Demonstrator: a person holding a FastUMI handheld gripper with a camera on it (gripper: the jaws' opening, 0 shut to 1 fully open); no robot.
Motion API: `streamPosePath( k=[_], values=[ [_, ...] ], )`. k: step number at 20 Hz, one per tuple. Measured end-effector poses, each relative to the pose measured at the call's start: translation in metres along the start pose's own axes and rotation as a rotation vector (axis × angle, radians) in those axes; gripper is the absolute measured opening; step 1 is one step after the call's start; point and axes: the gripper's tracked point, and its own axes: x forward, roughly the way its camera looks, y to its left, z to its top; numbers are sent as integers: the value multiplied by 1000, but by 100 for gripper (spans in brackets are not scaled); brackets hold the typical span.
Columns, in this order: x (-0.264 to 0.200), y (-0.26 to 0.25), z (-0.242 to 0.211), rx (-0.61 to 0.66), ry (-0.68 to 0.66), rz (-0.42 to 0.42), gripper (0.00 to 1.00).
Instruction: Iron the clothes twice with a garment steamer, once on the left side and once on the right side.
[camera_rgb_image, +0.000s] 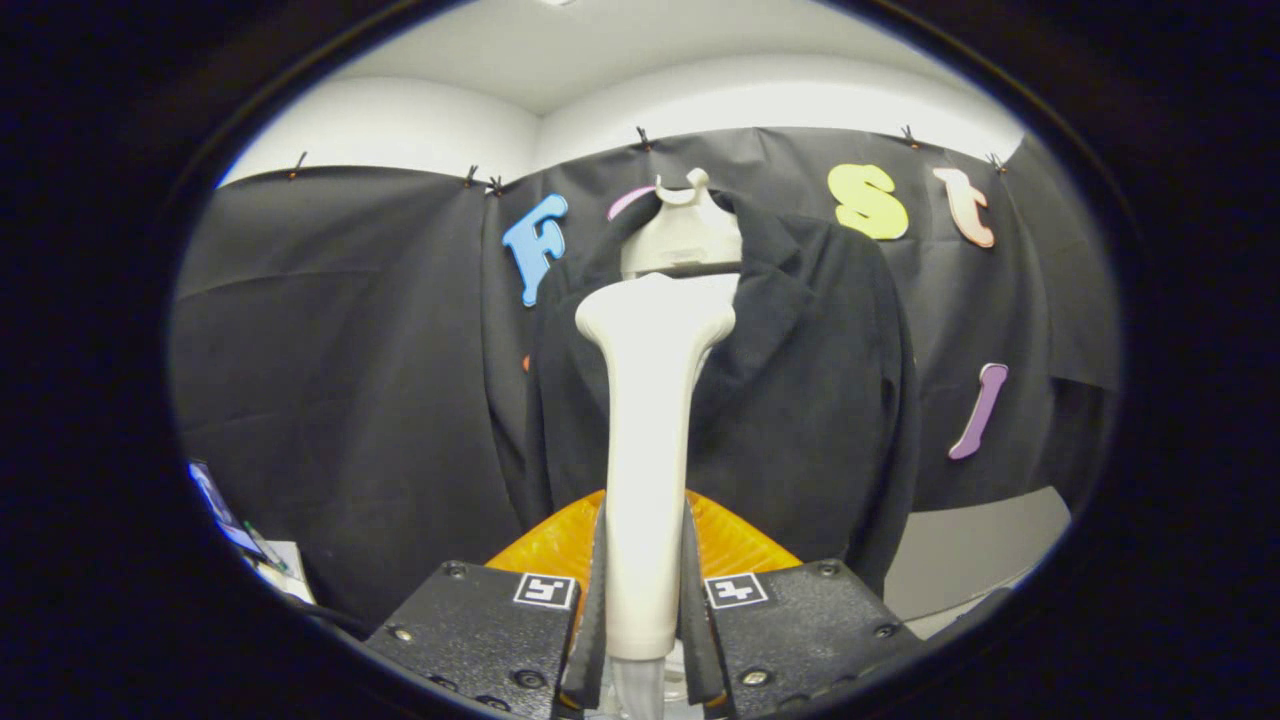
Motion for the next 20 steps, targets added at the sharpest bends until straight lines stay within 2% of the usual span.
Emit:
streamPosePath(
  k=[9,14,20],
  values=[
    [62,60,32,-64,-45,73,34],
    [87,71,20,-79,-21,71,34],
    [90,75,-1,-101,9,78,34]
  ],
)
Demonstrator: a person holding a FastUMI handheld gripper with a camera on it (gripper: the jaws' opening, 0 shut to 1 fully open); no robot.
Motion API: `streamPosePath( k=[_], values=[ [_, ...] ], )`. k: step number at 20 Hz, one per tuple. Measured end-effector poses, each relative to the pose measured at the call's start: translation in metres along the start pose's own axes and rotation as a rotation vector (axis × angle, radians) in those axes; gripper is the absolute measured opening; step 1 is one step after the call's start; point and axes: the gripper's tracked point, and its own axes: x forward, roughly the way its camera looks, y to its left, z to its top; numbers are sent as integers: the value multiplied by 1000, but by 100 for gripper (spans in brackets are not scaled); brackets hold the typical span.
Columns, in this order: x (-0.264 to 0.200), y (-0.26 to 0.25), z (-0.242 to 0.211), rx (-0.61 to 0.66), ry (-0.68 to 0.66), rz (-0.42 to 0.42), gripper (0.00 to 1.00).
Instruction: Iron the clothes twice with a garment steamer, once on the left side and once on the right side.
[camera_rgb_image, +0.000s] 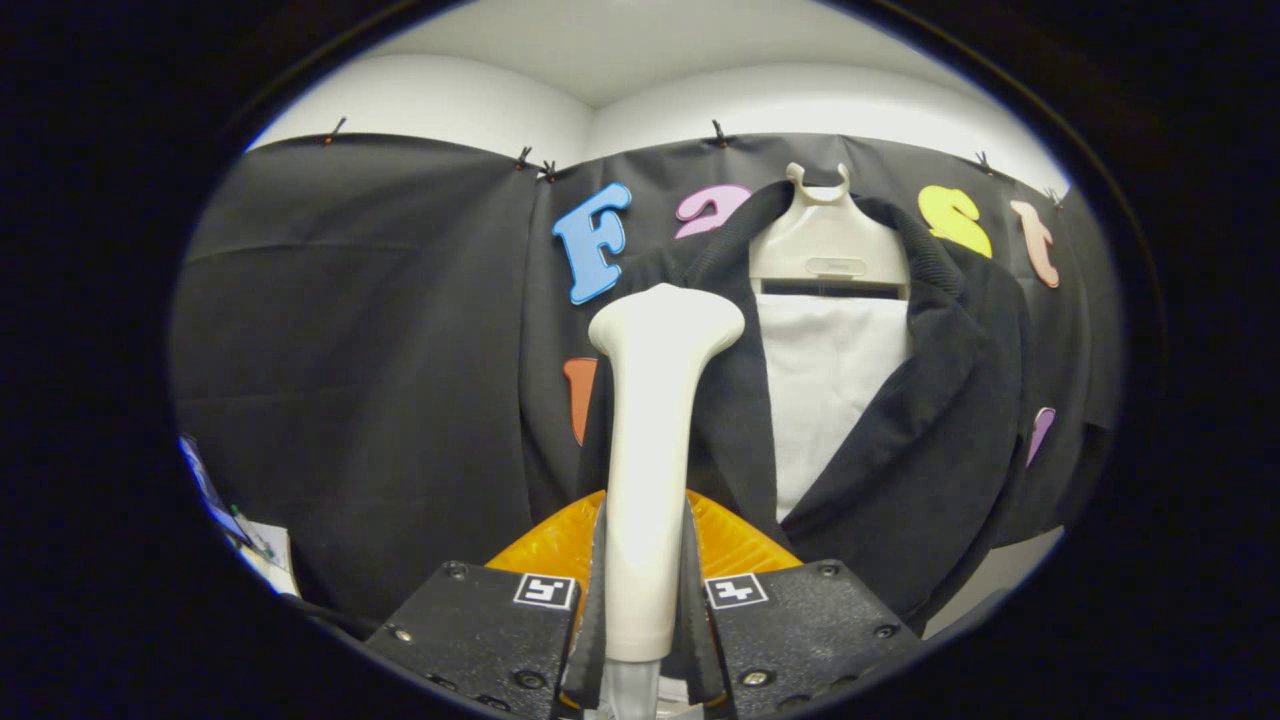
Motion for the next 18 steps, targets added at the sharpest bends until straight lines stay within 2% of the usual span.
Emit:
streamPosePath(
  k=[18],
  values=[
    [-33,-6,-106,12,189,12,34]
  ],
)
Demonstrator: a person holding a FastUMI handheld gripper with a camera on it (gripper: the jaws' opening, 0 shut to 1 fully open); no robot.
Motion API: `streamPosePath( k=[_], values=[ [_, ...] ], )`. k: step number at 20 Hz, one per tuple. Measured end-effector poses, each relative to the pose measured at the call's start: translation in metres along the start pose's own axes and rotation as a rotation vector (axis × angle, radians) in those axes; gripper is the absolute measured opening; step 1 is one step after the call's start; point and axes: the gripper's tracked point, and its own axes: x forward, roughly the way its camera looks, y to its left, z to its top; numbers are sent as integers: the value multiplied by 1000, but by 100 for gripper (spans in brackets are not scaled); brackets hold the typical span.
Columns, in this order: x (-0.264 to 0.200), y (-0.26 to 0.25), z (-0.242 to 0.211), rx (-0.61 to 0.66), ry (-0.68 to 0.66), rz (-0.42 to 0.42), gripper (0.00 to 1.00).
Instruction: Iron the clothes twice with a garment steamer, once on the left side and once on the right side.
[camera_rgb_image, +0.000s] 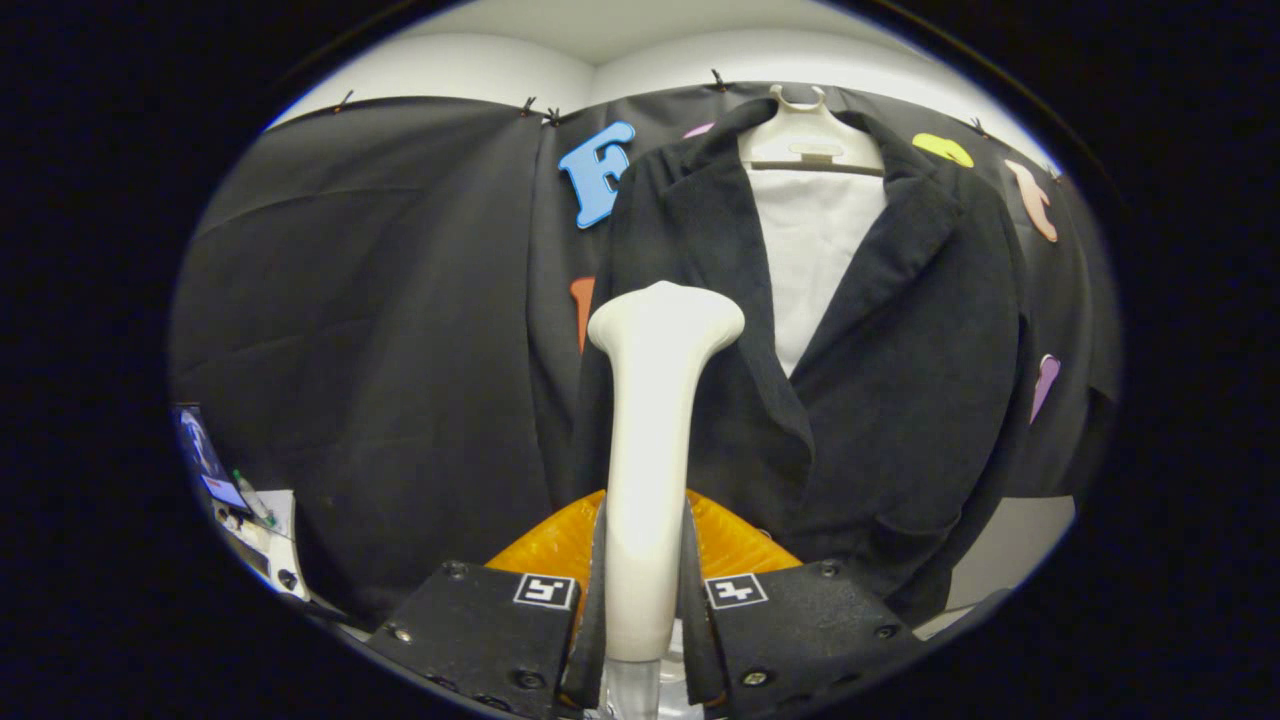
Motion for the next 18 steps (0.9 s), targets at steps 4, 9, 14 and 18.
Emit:
streamPosePath(
  k=[4,9,14,18],
  values=[
    [-3,0,-15,7,27,-1,34],
    [-1,0,-42,40,80,5,34],
    [-5,0,-71,61,124,3,34],
    [-5,1,-99,75,169,6,34]
  ],
)
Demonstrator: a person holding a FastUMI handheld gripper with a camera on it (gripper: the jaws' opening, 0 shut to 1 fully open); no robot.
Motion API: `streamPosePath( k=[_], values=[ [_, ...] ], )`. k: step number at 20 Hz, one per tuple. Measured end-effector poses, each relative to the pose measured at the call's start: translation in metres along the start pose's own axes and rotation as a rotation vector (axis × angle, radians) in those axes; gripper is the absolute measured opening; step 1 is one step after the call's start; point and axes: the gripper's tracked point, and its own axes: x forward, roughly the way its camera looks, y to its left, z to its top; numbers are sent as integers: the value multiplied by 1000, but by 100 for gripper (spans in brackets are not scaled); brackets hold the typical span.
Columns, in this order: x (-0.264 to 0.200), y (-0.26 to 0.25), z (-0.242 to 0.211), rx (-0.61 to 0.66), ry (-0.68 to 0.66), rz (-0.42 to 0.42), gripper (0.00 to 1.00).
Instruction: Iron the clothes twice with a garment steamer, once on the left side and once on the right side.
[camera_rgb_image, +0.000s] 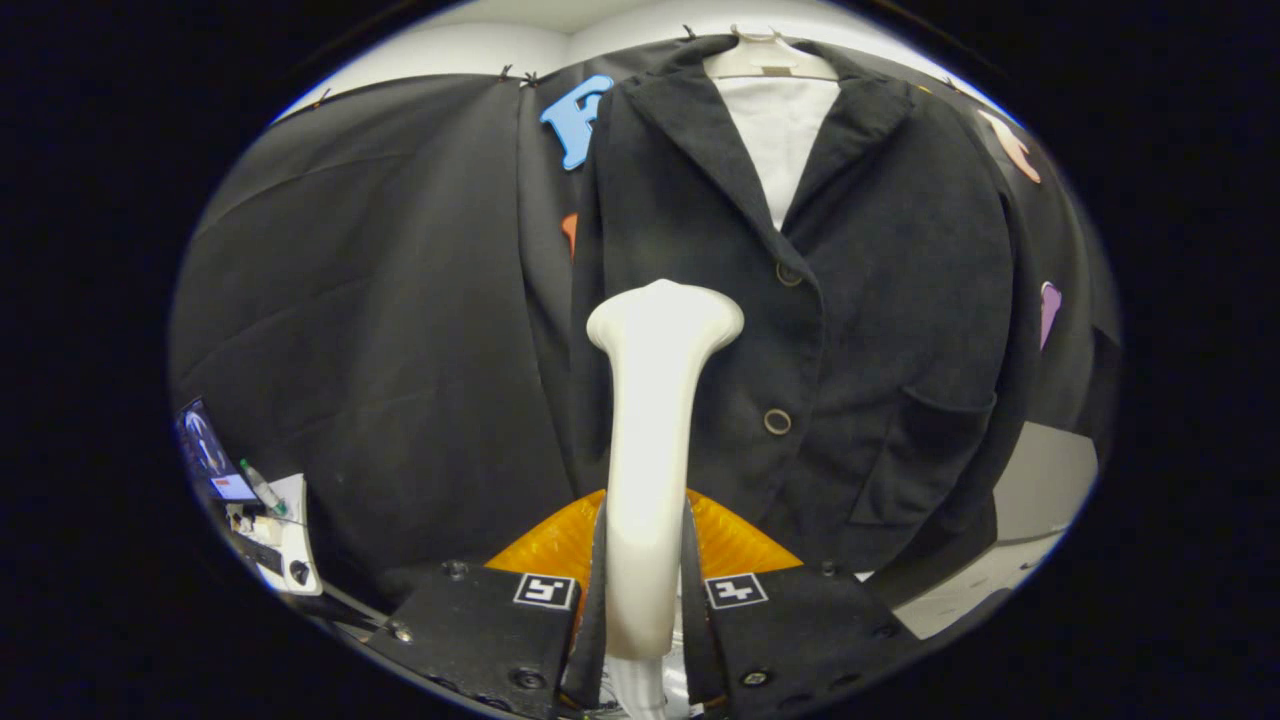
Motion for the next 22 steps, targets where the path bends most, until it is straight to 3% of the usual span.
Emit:
streamPosePath(
  k=[13,22],
  values=[
    [26,-1,-84,27,168,-5,34],
    [27,-2,-88,46,200,-18,34]
  ],
)
